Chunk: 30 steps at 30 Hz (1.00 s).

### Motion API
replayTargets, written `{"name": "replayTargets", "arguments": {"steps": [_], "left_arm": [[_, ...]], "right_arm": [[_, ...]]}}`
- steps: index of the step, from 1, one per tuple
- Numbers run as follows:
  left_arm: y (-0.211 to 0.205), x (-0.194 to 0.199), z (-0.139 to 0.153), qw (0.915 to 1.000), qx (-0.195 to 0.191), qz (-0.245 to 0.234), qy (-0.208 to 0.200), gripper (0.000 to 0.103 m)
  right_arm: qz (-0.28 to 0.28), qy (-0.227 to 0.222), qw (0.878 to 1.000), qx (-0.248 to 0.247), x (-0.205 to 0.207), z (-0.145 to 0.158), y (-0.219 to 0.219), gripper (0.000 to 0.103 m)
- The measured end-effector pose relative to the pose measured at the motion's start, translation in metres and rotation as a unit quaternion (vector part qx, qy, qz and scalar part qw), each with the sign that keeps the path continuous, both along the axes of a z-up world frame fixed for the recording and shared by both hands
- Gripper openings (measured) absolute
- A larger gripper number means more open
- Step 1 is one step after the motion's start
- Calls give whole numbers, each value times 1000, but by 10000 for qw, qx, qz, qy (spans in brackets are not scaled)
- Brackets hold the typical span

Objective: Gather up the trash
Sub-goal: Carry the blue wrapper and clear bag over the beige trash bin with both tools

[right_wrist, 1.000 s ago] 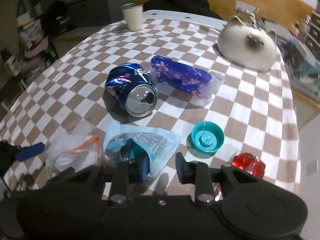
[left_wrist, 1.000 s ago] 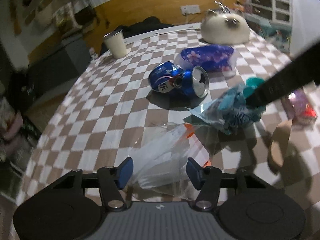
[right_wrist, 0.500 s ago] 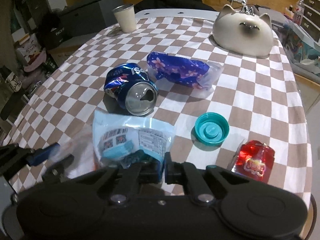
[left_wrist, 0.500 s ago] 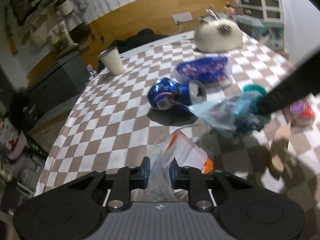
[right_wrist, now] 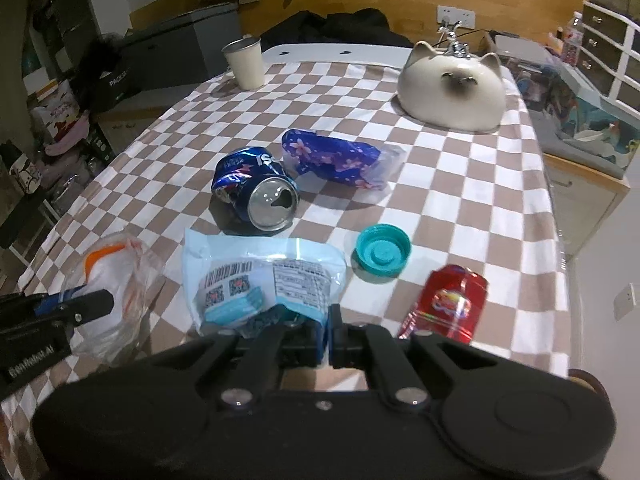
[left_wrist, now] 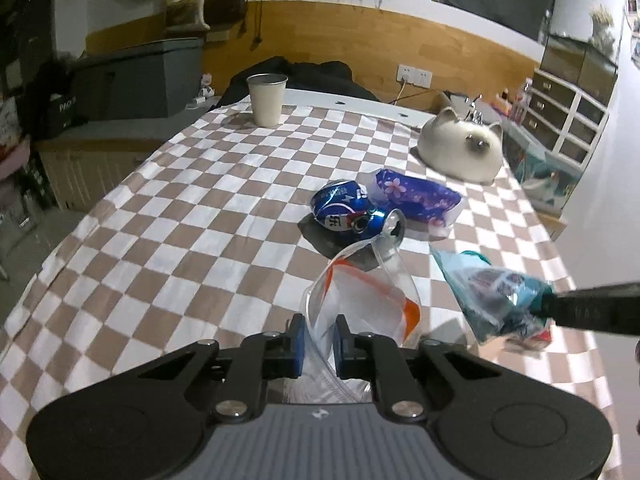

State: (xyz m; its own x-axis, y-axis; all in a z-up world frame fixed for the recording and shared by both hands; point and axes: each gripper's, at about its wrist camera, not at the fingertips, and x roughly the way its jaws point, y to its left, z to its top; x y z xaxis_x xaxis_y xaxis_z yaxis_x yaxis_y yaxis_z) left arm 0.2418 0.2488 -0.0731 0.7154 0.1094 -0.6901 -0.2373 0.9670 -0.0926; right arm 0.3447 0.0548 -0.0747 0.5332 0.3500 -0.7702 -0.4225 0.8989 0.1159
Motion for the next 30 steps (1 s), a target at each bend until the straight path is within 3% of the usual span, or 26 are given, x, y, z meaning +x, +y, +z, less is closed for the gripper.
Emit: {"name": "replayTargets", "arguments": {"steps": [30], "left_arm": [[-50, -76, 47, 9989, 24, -305, -367, 15]], "right_arm": [[-659, -290, 9974, -4, -97, 37, -74, 3]]}}
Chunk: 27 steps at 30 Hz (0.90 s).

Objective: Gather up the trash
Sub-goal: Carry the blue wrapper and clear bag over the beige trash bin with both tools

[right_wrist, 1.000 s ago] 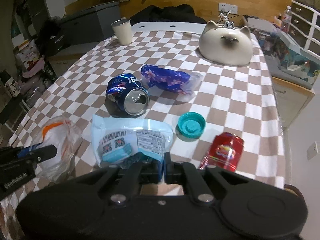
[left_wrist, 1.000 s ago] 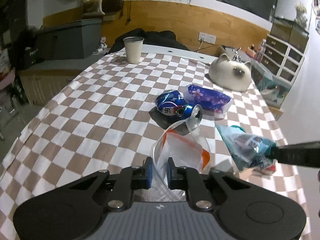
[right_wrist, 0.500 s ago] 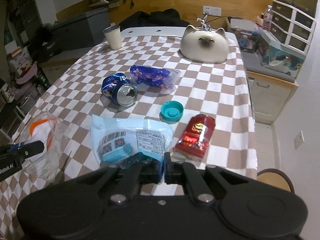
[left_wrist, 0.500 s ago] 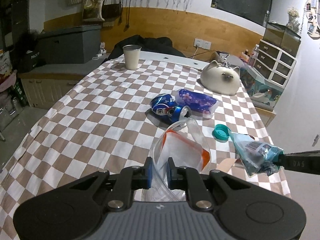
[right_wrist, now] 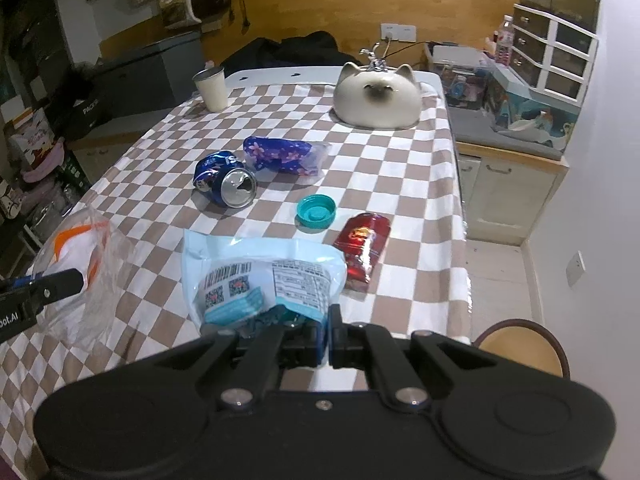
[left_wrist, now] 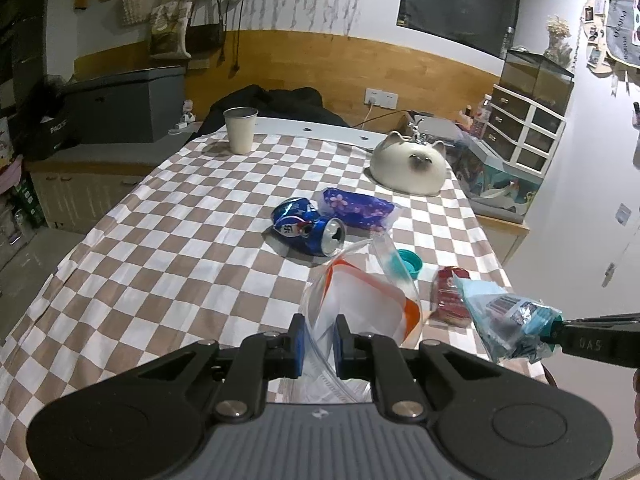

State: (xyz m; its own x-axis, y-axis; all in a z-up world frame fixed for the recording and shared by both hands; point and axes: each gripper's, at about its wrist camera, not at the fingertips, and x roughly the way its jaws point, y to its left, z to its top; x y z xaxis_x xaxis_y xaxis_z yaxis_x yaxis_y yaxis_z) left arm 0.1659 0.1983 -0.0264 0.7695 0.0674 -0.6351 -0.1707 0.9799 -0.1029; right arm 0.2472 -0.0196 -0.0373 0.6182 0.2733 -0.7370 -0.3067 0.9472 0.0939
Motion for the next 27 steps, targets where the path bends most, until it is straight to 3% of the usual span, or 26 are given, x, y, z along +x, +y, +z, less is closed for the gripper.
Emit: {"name": "replayTargets", "arguments": {"steps": [12, 27], "left_arm": [[-31, -10, 8, 10000, 34, -50, -60, 15], [-117, 12, 16, 9998, 135, -147, -16, 15]], "right_arm": [[-142, -73, 9998, 109, -21, 5, -33, 3], [-387, -49, 9984, 401, -5, 3, -129, 3]]}}
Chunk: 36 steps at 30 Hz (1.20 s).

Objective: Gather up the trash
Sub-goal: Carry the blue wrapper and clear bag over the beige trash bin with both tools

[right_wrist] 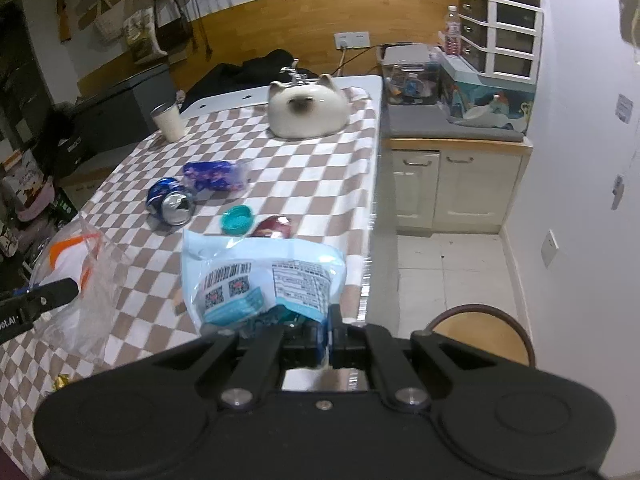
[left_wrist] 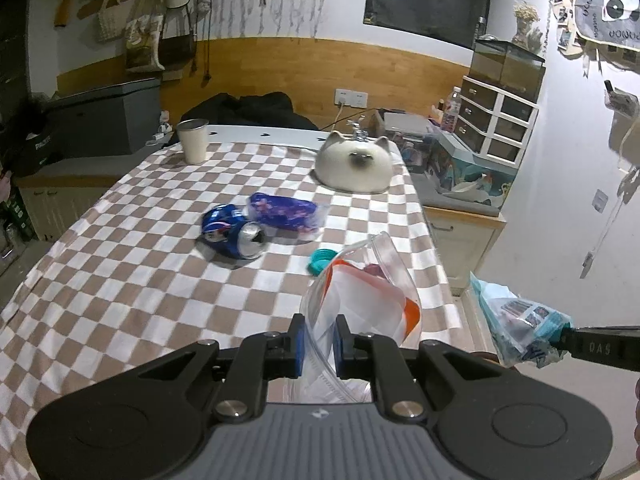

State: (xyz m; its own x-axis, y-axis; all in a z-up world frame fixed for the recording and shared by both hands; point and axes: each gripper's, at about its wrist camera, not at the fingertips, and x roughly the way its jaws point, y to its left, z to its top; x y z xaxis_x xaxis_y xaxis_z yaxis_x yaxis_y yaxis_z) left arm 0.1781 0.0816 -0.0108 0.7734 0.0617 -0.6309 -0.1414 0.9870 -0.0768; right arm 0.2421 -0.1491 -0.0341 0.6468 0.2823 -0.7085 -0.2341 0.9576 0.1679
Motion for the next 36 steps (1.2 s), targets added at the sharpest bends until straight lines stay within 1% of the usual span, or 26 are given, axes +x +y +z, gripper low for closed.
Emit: {"name": "replayTargets", "arguments": {"steps": [10, 19, 27, 32, 36], "left_arm": [[-73, 42, -5, 9999, 17, -68, 145, 15], [-129, 86, -24, 9993, -84, -138, 335, 15], [-184, 123, -55, 9954, -332, -550, 710, 15], [-216, 149, -81, 9897, -489, -866, 1030, 15], [-238, 169, -103, 9840, -525, -1116, 1286, 15]], "right_arm": [[-157, 162, 9997, 35, 39, -16, -82, 3], [-259, 458, 9986, 36, 82, -41, -145, 3], [-547, 792, 9954, -47, 105, -70, -199, 3], [-795, 1063, 9911, -109, 114, -93, -230, 3], [-985, 1370, 9855, -160, 121, -117, -249, 3]]}}
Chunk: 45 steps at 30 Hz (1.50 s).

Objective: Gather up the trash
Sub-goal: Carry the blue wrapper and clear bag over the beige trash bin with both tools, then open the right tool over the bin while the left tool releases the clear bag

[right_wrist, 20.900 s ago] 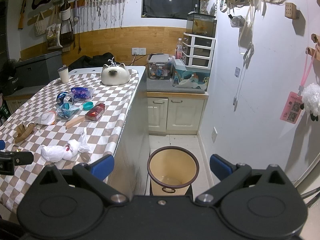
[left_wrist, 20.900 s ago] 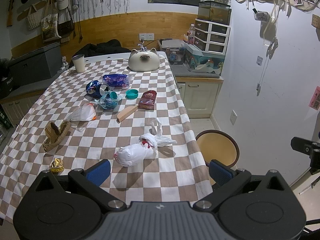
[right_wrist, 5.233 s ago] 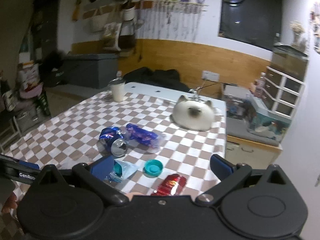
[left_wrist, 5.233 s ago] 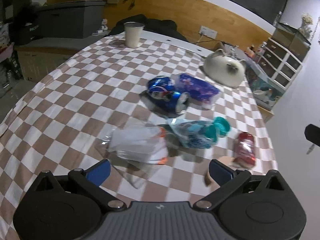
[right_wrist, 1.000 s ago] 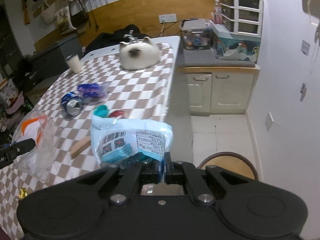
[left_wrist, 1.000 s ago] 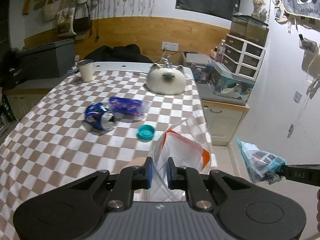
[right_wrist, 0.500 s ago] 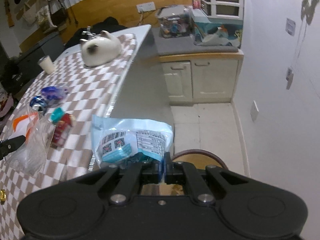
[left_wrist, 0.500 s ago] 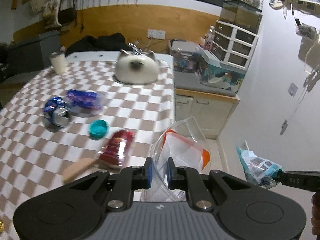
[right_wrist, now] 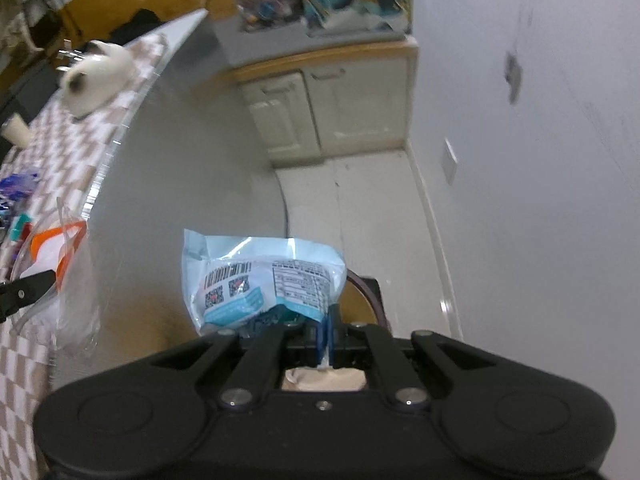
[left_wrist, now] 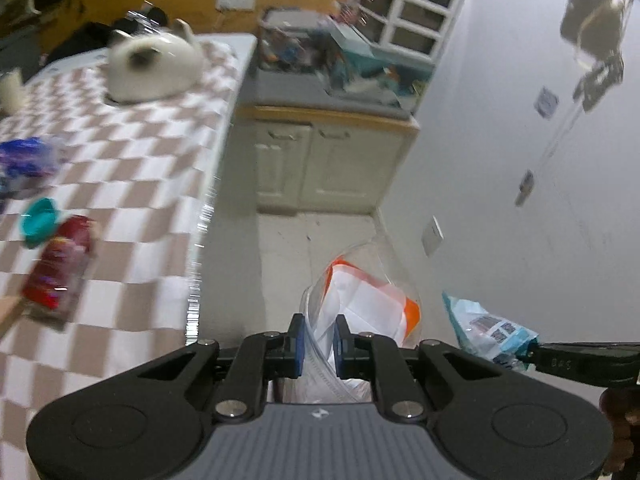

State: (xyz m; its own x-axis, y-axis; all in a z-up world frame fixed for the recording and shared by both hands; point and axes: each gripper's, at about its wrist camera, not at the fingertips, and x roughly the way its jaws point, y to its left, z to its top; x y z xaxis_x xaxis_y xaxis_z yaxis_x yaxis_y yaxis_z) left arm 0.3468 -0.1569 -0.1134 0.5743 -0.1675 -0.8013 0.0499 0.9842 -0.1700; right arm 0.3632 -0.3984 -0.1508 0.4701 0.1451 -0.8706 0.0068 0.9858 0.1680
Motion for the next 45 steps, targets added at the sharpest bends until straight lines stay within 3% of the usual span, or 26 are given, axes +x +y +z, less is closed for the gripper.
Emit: {"name": "replayTargets", "arguments": {"steps": [6, 14, 19, 21, 23, 33, 36, 40, 45], "left_arm": [[-25, 32, -38, 9988, -55, -268, 403, 15], [-35, 64, -81, 9957, -42, -401, 833, 15], [-35, 79, -109, 9931, -132, -344, 1112, 15], [-34, 84, -118, 9922, -114, -315, 1197, 15], [-33, 87, -128, 9911, -114, -276, 1294, 15], [-42, 99, -159, 9863, -139, -362, 1605, 16], [-46, 103, -172, 9836, -124, -361, 1765, 22], [-48, 98, -186, 9761, 15, -449, 2126, 40], [-47, 88, -196, 9694, 35, -485, 2406, 42]], "right_arm": [[-18, 537, 9985, -53, 15, -46, -8, 4], [377, 1389, 9894, -178, 42, -125, 16, 4], [538, 1695, 9841, -1, 51, -161, 25, 11], [534, 1822, 9817, 115, 53, -176, 26, 22], [545, 1920, 9798, 116, 56, -185, 28, 22], [501, 2069, 9768, 220, 54, -196, 23, 24], [494, 2047, 9773, 235, 52, -194, 21, 24], [458, 2039, 9776, 237, 50, -194, 17, 25], [428, 2024, 9780, 253, 48, -192, 12, 25]]}}
